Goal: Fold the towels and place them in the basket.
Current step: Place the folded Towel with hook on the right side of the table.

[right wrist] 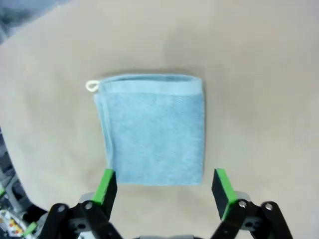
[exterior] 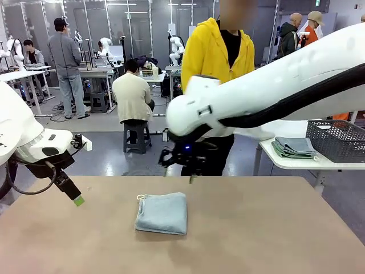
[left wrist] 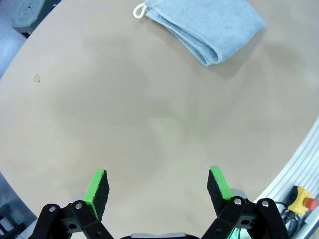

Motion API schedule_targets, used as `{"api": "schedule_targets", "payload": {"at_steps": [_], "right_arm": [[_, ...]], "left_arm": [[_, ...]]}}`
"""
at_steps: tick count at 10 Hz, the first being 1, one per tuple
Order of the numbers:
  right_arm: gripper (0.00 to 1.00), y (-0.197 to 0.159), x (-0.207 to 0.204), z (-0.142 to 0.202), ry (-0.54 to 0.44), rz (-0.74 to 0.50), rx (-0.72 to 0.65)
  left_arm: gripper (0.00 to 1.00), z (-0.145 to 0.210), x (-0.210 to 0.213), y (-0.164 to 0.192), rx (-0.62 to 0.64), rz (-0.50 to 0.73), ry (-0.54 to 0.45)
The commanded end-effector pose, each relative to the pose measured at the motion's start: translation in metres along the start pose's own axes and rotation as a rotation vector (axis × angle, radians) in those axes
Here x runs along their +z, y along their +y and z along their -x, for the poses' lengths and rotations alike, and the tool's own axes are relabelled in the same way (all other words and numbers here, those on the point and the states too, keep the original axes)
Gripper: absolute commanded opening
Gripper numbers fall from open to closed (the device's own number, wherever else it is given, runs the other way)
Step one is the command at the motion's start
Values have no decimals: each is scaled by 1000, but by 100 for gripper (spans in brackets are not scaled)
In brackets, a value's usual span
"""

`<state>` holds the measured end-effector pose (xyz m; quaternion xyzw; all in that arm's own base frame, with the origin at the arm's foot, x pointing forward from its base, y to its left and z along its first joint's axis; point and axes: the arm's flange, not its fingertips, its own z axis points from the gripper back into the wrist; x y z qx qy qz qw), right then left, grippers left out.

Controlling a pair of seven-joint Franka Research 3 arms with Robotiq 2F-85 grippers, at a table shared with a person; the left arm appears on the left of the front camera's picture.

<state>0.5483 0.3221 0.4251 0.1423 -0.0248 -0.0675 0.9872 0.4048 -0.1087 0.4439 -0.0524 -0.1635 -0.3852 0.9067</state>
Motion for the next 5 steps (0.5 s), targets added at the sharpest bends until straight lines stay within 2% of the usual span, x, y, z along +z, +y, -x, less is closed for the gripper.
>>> {"api": "schedule_targets", "payload": {"at_steps": [1,2,4,5], "right_arm": [[96,-57,-5,11,28,-102,-62],[96,-79,-12,9,20,-114,-99],[96,-108,-38,10,50,-246,-170],[96,-117,-48,12,22,-285,-188]], "left_arm": [[100,-3,-1,1,6,-13,8],[100,-3,-1,1,6,-13,8],[100,-3,-1,1,6,-13,8],[100,-3,-1,1,6,-13,8]]}}
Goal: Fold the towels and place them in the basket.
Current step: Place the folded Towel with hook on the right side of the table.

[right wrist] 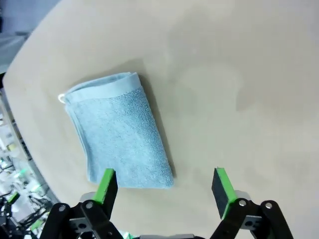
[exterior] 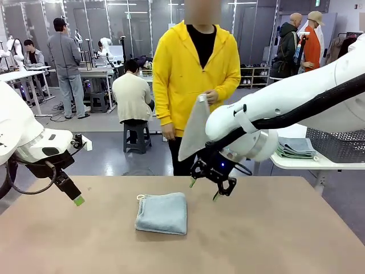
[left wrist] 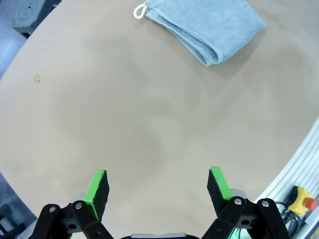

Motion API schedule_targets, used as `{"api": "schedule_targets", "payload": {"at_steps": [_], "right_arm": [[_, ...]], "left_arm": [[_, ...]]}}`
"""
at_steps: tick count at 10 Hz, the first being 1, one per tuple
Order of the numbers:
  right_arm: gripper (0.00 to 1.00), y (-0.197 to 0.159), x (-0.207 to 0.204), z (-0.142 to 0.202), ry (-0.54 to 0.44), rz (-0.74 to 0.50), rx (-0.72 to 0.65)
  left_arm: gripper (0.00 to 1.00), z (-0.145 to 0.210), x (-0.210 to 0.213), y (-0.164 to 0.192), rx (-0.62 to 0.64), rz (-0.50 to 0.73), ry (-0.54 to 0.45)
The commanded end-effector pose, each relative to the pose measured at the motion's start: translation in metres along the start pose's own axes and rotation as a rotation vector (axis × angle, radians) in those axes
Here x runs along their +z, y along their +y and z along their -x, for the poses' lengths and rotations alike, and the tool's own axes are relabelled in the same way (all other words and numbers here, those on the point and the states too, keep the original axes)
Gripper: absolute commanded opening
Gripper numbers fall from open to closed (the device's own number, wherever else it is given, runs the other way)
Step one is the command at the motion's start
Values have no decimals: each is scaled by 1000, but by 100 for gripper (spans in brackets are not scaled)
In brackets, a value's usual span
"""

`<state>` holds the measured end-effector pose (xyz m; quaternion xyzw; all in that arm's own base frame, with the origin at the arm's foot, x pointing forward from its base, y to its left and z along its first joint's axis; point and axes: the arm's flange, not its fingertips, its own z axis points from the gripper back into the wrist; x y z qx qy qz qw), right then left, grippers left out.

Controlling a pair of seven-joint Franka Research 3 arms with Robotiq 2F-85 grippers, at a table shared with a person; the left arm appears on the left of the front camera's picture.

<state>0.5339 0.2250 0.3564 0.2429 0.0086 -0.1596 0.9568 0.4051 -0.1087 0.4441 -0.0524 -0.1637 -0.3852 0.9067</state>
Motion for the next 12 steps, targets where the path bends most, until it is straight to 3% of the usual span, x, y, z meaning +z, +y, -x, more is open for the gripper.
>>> {"api": "schedule_targets", "payload": {"at_steps": [1,4,12], "right_arm": [[96,-17,-16,6,-22,-162,-12],[96,-35,-41,2,-22,-283,-38],[96,-42,-89,3,26,-402,-91]], "left_arm": [[100,-3,-1,1,6,-13,8],[100,-3,-1,1,6,-13,8],[100,-3,-1,1,6,-13,8]]}}
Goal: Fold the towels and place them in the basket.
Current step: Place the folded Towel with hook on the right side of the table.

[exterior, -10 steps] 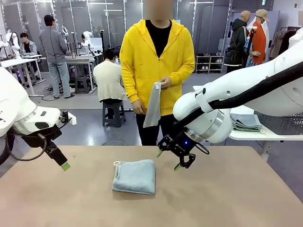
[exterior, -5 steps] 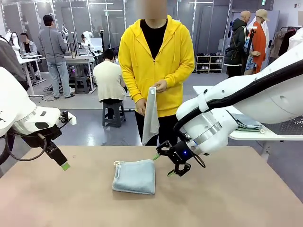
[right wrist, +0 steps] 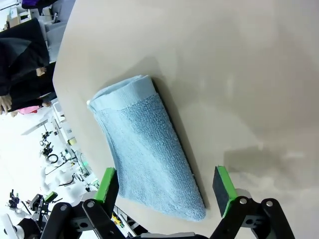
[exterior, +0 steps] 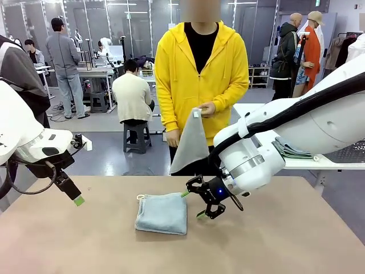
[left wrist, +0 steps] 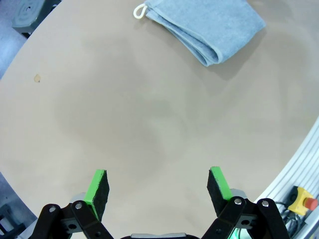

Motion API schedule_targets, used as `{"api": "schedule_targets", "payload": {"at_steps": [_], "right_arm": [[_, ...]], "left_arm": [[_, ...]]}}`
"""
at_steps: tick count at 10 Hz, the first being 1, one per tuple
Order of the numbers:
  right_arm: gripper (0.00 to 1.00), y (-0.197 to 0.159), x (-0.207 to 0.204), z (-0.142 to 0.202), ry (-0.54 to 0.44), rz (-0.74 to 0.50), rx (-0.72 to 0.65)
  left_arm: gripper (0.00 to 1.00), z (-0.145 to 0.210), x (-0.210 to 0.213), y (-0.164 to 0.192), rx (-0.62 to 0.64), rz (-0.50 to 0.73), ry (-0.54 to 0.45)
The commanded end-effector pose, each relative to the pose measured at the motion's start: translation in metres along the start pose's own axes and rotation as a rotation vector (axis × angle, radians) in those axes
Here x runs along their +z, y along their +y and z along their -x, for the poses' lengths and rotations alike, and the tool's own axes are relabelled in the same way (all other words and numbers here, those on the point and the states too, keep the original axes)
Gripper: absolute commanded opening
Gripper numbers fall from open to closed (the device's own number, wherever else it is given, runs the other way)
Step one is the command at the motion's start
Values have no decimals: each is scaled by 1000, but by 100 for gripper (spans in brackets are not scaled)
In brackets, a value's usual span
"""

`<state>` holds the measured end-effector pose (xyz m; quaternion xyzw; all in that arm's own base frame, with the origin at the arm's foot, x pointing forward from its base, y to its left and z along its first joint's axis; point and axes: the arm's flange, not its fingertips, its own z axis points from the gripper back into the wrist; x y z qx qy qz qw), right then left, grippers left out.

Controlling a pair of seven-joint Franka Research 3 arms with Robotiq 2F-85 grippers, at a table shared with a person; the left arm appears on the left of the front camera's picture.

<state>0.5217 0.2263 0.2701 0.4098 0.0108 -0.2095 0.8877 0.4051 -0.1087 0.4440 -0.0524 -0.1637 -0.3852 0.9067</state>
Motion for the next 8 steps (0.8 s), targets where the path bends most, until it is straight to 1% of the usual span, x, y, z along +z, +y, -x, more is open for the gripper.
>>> {"api": "schedule_targets", "payload": {"at_steps": [1,7,8], "right_arm": [[96,-4,-21,-2,18,-63,26],[96,3,-49,4,61,-82,75],[59,5,-52,4,58,-86,84]], "left_arm": [[100,-3,-1,1,6,-13,8],[100,-3,-1,1,6,-13,8],[100,-3,-1,1,6,-13,8]]}}
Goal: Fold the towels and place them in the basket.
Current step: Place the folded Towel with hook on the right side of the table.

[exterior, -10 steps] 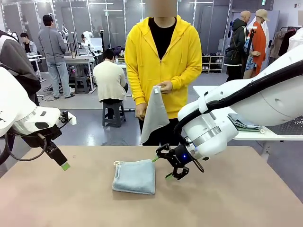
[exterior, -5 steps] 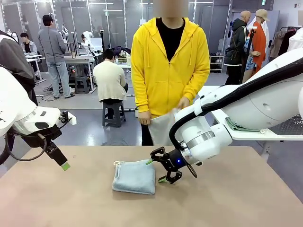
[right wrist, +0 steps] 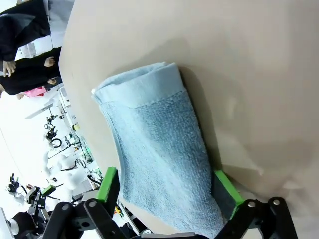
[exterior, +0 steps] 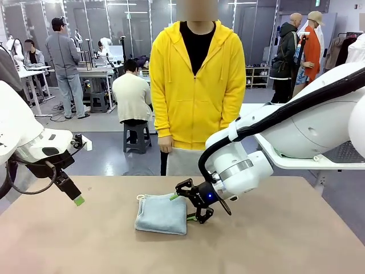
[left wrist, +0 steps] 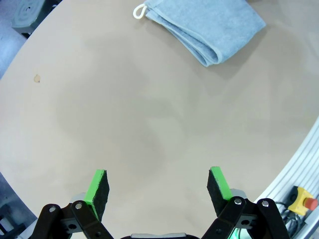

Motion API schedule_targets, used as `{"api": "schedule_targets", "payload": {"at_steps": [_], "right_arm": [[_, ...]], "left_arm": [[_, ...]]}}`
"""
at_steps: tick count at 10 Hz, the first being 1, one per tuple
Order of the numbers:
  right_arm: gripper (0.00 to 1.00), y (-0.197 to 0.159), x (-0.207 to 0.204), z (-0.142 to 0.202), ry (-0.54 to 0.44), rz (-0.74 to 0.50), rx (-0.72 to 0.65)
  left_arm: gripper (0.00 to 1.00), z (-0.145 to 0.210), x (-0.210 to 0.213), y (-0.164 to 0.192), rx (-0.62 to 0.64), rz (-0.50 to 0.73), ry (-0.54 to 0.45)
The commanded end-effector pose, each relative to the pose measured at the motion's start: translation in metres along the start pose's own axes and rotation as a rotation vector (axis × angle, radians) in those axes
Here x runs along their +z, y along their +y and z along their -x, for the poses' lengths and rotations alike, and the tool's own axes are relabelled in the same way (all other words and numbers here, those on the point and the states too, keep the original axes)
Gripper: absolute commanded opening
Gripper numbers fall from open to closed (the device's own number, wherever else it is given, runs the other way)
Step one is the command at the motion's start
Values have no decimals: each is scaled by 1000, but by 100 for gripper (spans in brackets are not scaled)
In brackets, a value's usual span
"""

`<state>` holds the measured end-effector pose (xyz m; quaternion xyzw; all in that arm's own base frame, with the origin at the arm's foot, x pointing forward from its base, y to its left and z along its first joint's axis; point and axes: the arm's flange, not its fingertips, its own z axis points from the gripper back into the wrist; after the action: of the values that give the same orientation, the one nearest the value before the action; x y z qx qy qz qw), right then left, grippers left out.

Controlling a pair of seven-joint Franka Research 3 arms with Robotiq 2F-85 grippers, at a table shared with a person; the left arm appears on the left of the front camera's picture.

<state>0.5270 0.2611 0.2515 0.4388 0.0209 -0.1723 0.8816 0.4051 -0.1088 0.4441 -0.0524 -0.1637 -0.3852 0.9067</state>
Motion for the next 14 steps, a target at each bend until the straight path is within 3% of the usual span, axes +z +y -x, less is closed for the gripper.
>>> {"api": "schedule_targets", "payload": {"at_steps": [1,2,4,5,6,11,12,13,14], "right_arm": [[37,-4,-16,0,-2,-30,34],[0,-3,-17,-1,-3,-37,34],[0,1,-18,0,-2,-32,43],[10,4,-17,1,-4,-33,46],[0,7,-15,1,-7,-29,51],[0,20,-3,3,9,24,87],[0,21,-5,5,27,92,80],[0,17,-6,1,11,1,73],[0,17,-6,1,11,1,73]], "left_arm": [[100,-3,-1,1,6,-13,8],[100,-3,-1,1,6,-13,8],[100,-3,-1,1,6,-13,8],[100,-3,-1,1,6,-13,8],[100,-3,-1,1,6,-13,8],[100,-3,-1,1,6,-13,8],[100,-3,-1,1,6,-13,8],[100,-3,-1,1,6,-13,8],[100,-3,-1,1,6,-13,8]]}}
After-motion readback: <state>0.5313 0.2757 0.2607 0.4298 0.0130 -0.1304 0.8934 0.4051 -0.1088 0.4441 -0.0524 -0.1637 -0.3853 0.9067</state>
